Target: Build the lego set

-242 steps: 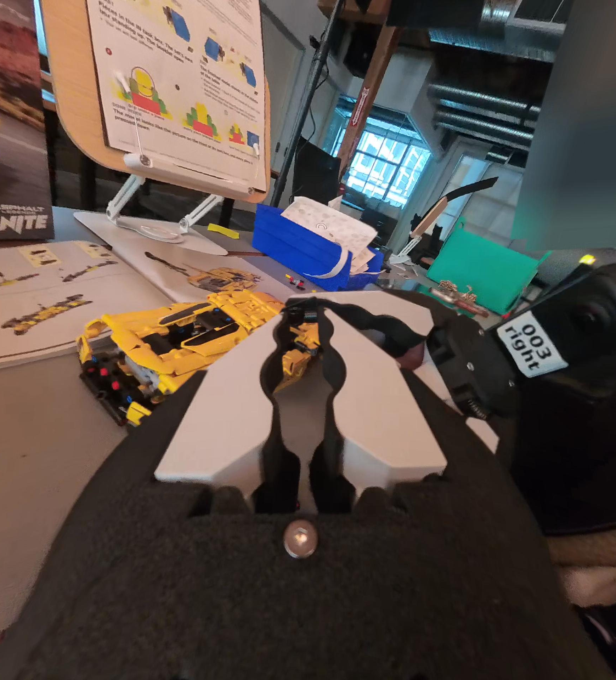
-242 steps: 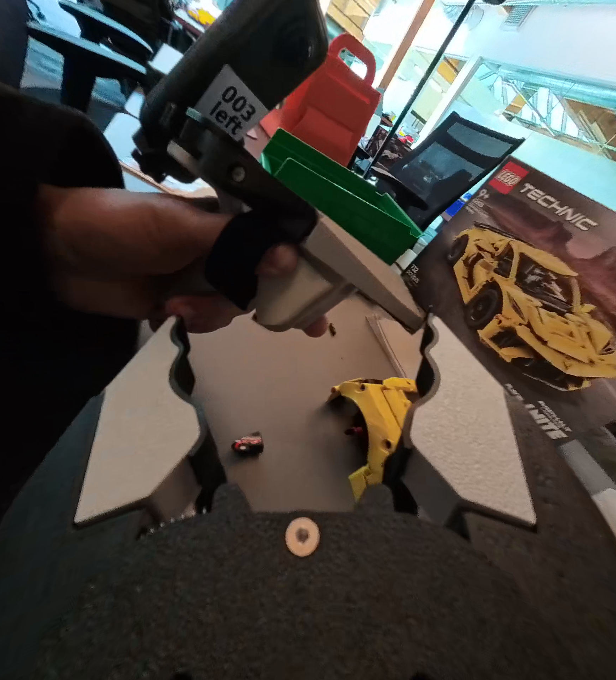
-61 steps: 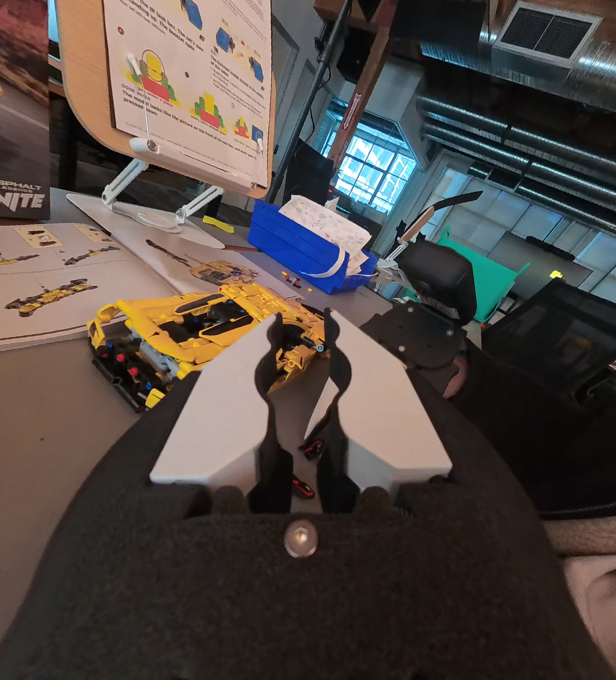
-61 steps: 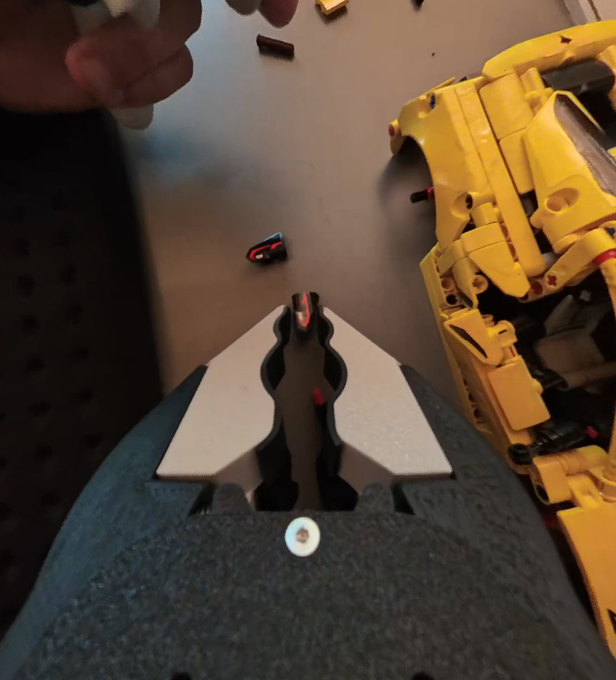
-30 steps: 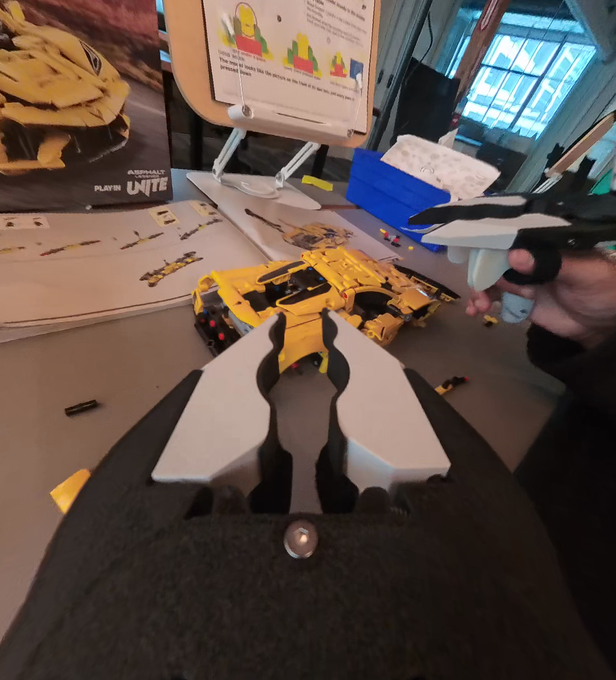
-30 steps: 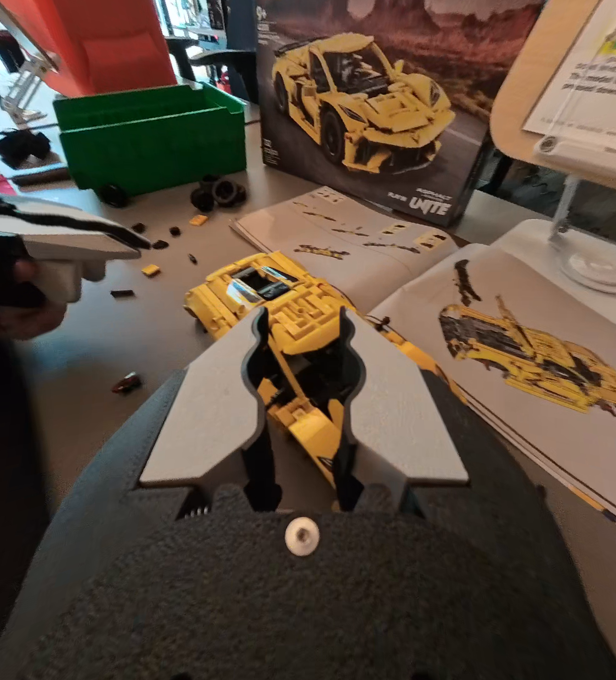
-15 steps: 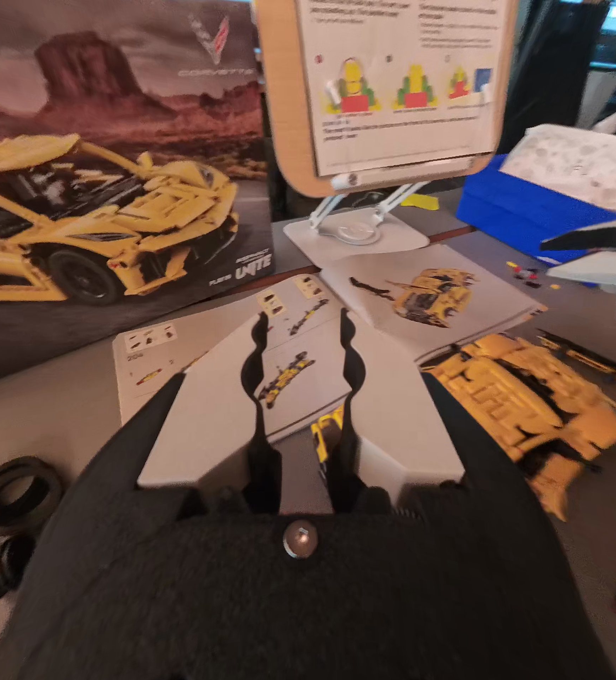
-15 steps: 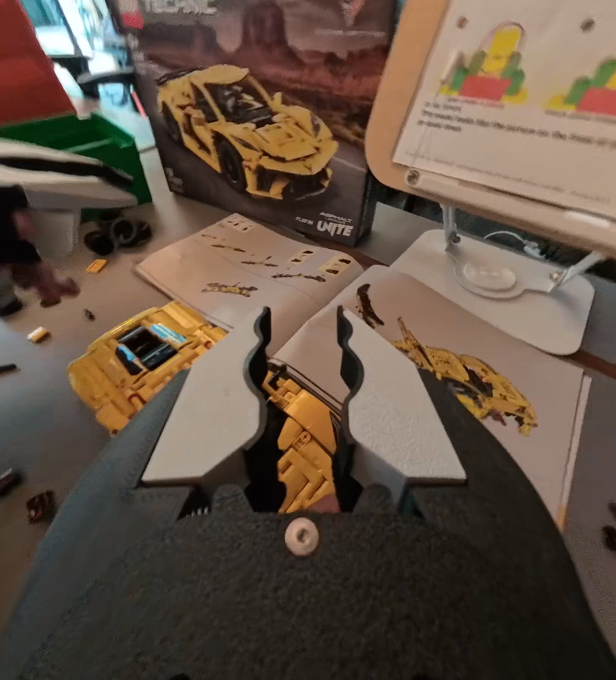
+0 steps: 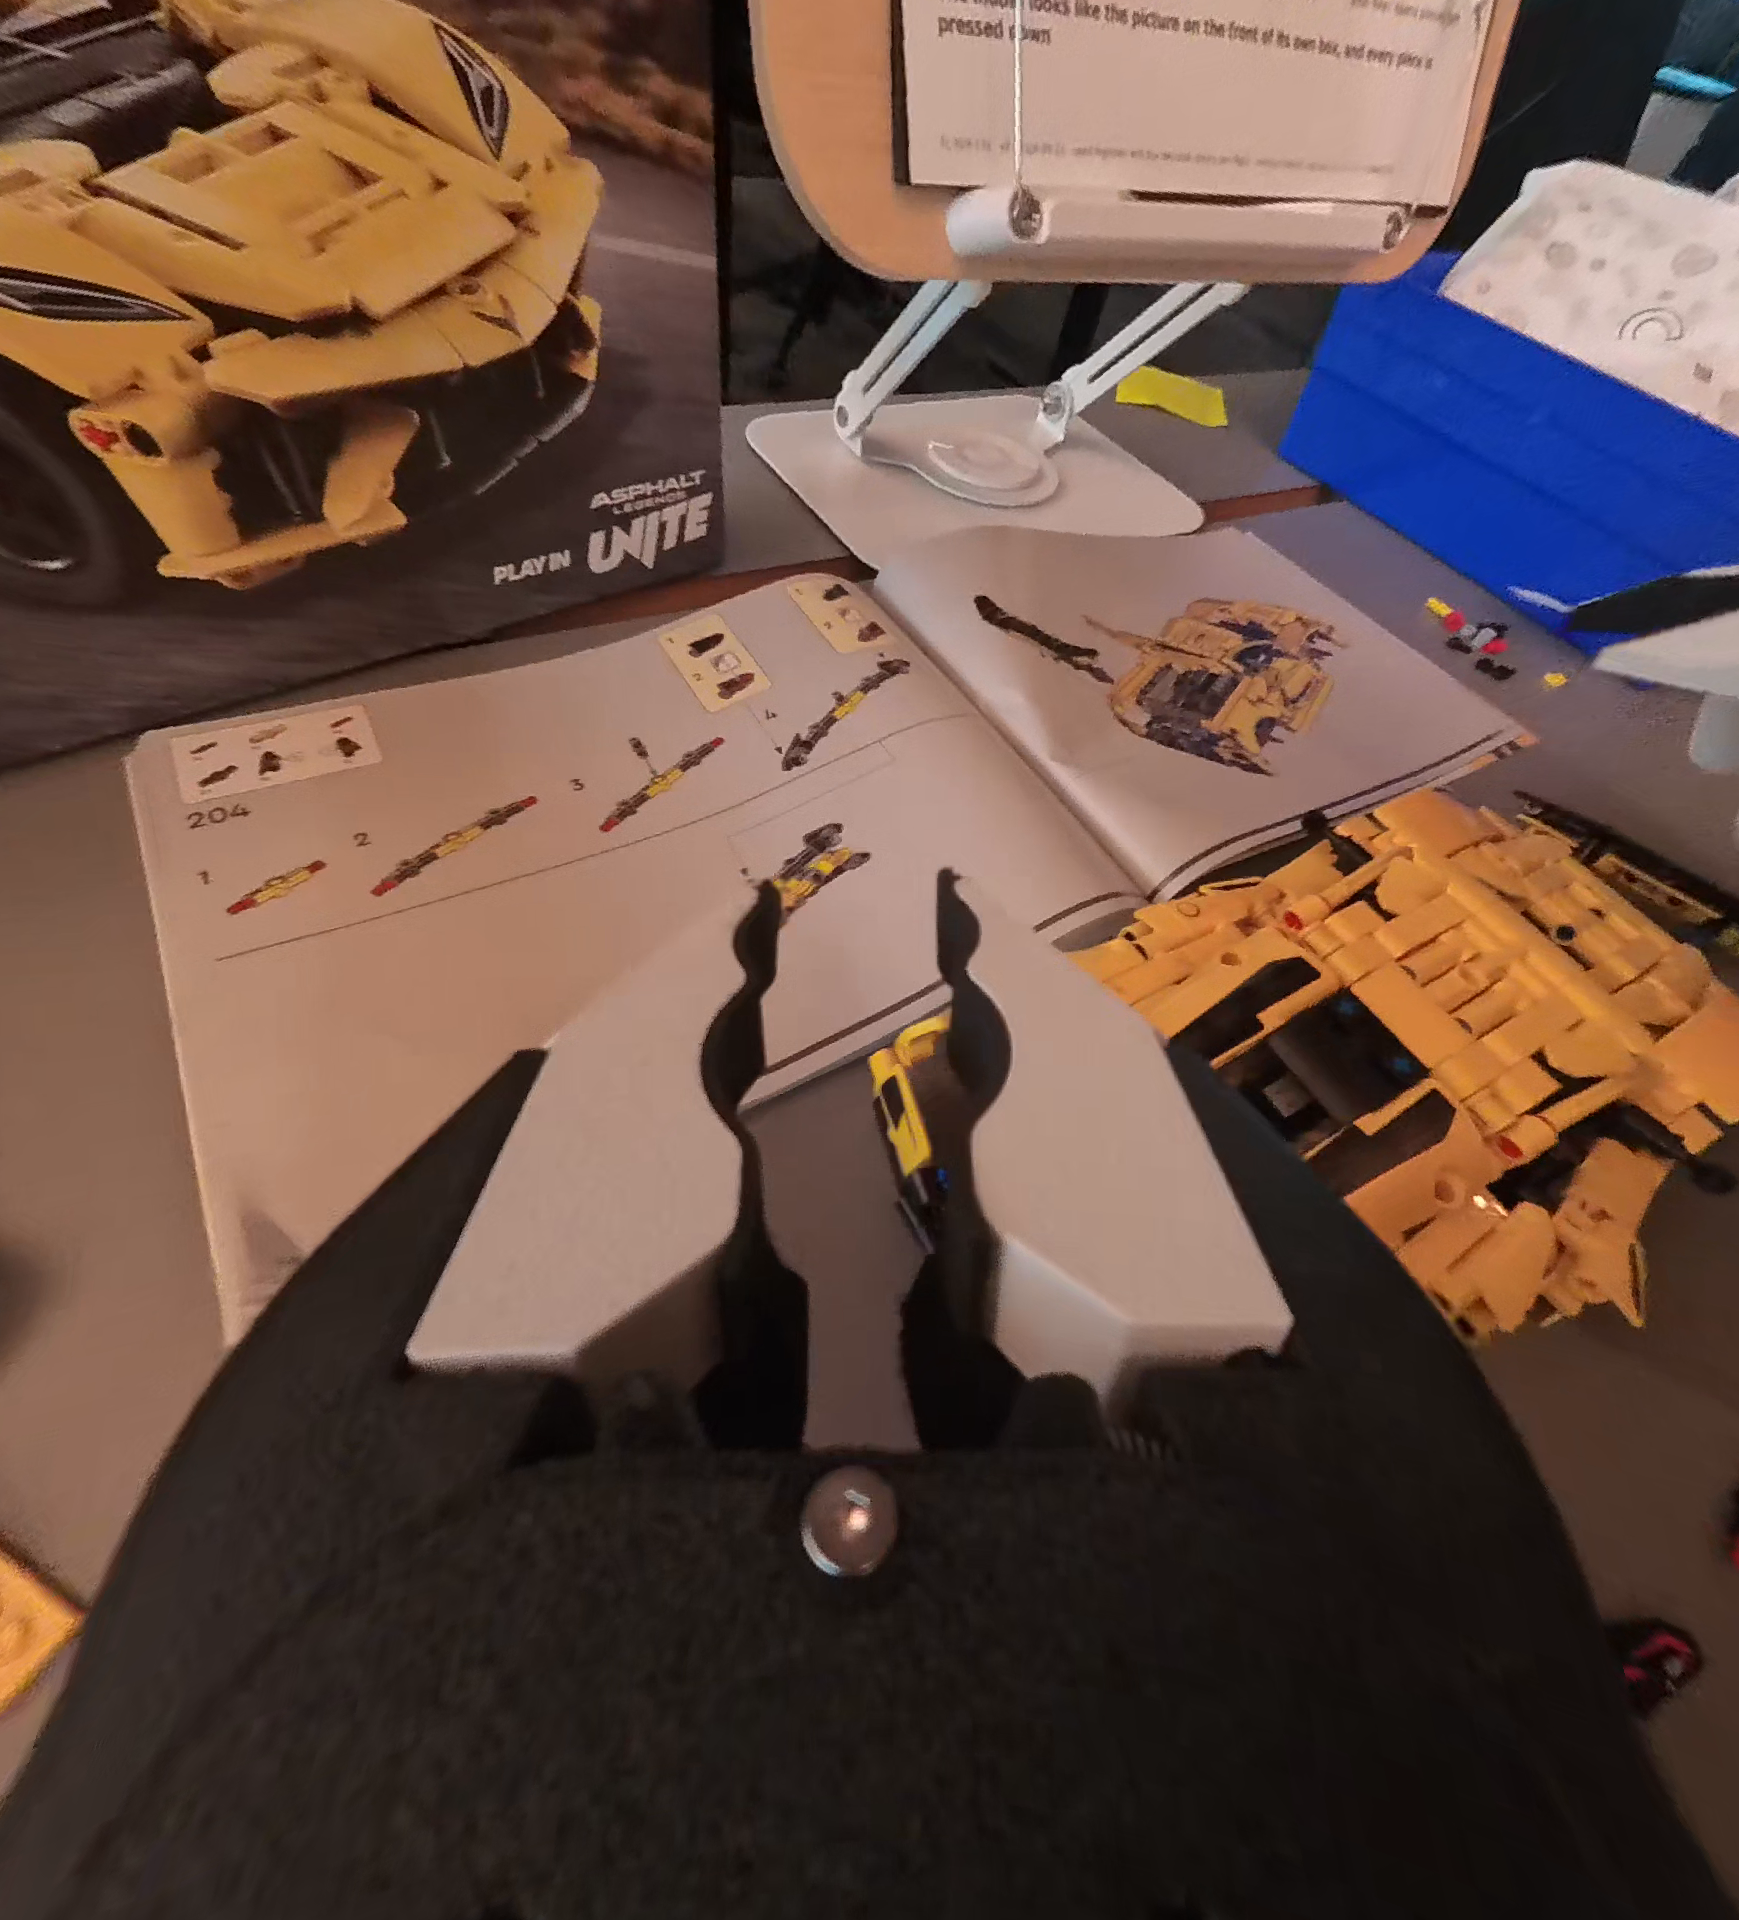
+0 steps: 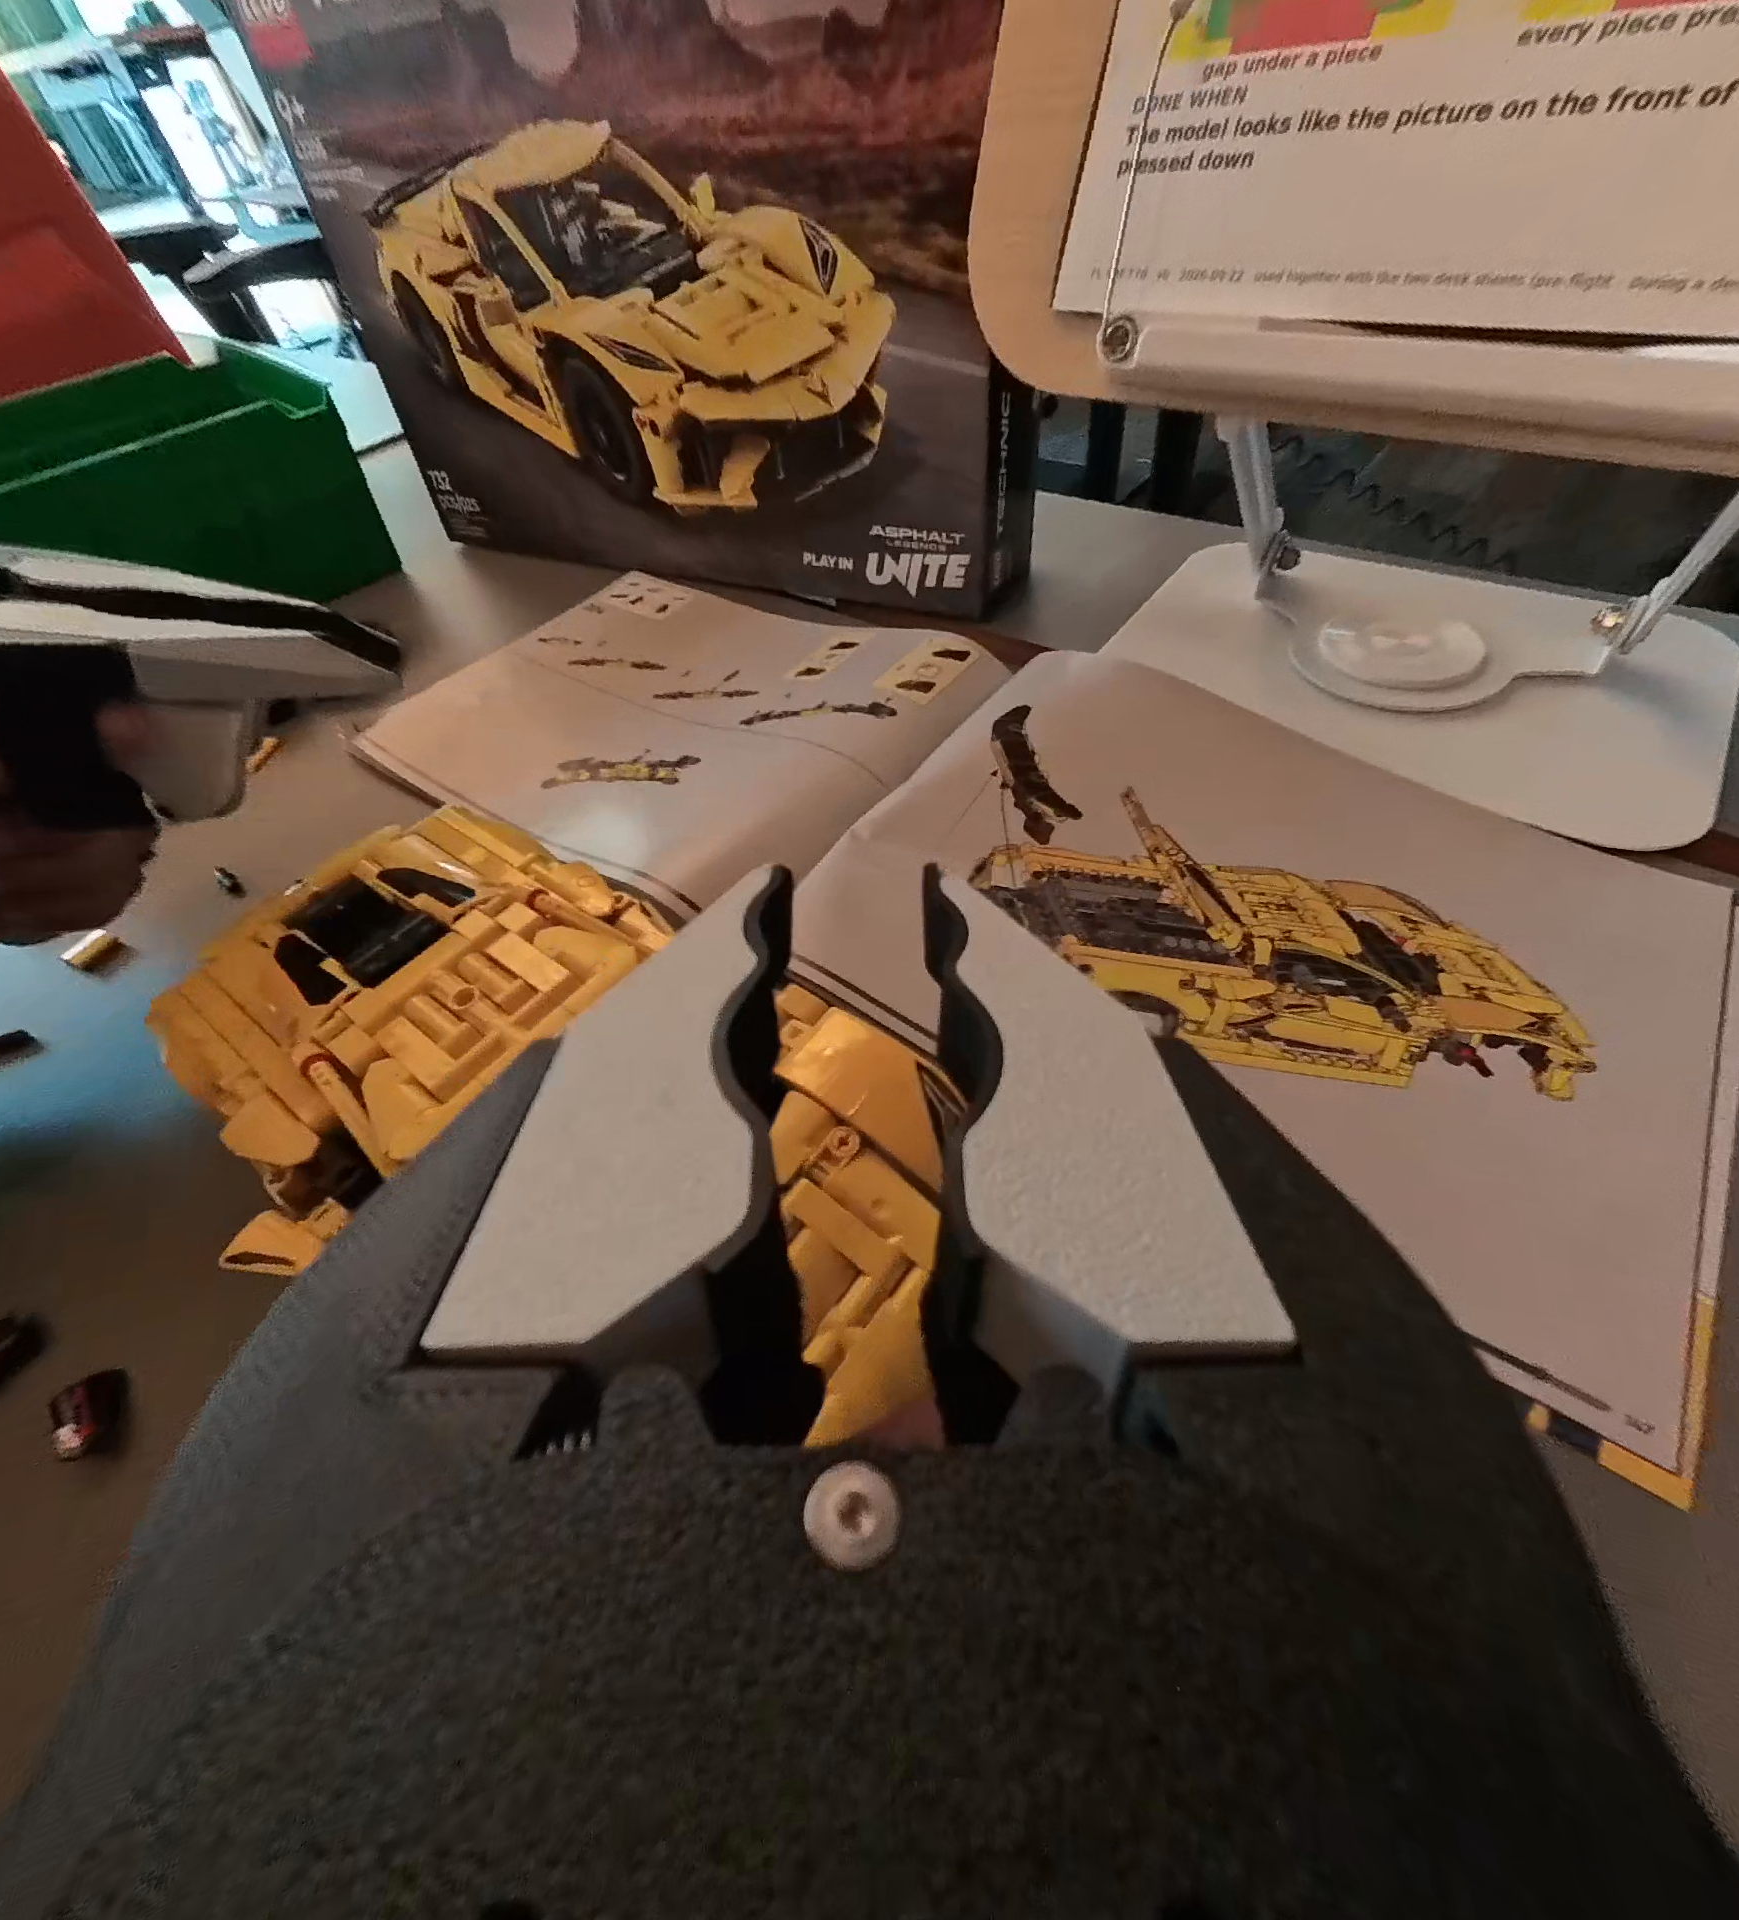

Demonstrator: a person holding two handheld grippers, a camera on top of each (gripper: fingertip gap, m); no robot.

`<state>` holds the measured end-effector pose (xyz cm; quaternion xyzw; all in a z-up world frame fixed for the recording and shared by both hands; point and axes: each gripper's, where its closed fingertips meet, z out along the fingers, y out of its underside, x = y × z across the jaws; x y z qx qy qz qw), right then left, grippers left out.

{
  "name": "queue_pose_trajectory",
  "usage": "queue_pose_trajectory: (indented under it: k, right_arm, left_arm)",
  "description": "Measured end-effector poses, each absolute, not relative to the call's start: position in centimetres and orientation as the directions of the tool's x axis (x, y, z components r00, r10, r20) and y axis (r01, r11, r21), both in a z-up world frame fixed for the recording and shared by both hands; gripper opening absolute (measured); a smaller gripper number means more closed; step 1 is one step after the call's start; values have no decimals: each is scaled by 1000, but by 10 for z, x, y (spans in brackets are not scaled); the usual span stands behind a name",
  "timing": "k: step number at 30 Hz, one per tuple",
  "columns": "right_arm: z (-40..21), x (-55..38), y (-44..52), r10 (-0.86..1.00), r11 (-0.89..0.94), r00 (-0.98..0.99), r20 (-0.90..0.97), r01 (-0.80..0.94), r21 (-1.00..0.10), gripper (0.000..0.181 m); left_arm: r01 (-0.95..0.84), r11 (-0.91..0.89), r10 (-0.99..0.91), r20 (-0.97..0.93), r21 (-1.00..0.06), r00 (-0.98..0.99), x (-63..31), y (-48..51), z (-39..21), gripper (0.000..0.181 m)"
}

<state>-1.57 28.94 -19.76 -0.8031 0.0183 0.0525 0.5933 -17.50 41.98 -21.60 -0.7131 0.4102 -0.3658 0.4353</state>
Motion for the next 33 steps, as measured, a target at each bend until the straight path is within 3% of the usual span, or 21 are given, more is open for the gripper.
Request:
queue_pose_trajectory:
  k: [7, 11, 13, 17, 25, 27, 29, 31, 33]
  right_arm:
    - [-187, -37, 286, 140, -271, 985, -98, -57, -961, 23]
    - [-198, -137, 244, 631, -379, 765, -133, 154, -912, 36]
    - [-206, -166, 228, 717, -396, 683, -140, 233, -888, 34]
    - [-258, -191, 208, 756, -488, 648, -89, 469, -736, 37]
    - [-298, -217, 207, 729, -544, 681, -67, 518, -660, 30]
    - [-302, -221, 209, 731, -547, 679, -70, 522, -654, 27]
    - [-302, -217, 213, 734, -532, 678, -32, 546, -647, 21]
    - [-297, -214, 214, 751, -494, 660, 5, 567, -660, 14]
    - [-284, -213, 211, 766, -490, 641, -60, 520, -700, 10]
  left_arm:
    - [-269, -296, -911, 186, -916, 368, -174, 419, -218, 29]
    - [-267, -297, -918, 198, -917, 343, -170, 415, -217, 28]
    - [-267, -301, -919, 204, -916, 338, -169, 414, -217, 28]
    - [-252, -302, -920, 212, -919, 329, -169, 413, -213, 28]
    - [-204, -316, -930, 260, -927, 261, -168, 404, -198, 28]
    - [-189, -290, -951, 262, -938, 162, -166, 390, -188, 28]
    - [-169, -292, -941, 314, -941, -123, -167, 347, -166, 28]
    - [-150, -322, -829, 355, -935, -432, -185, 300, -139, 28]
    - [-186, -308, -723, 356, -933, -592, -202, 269, -133, 28]
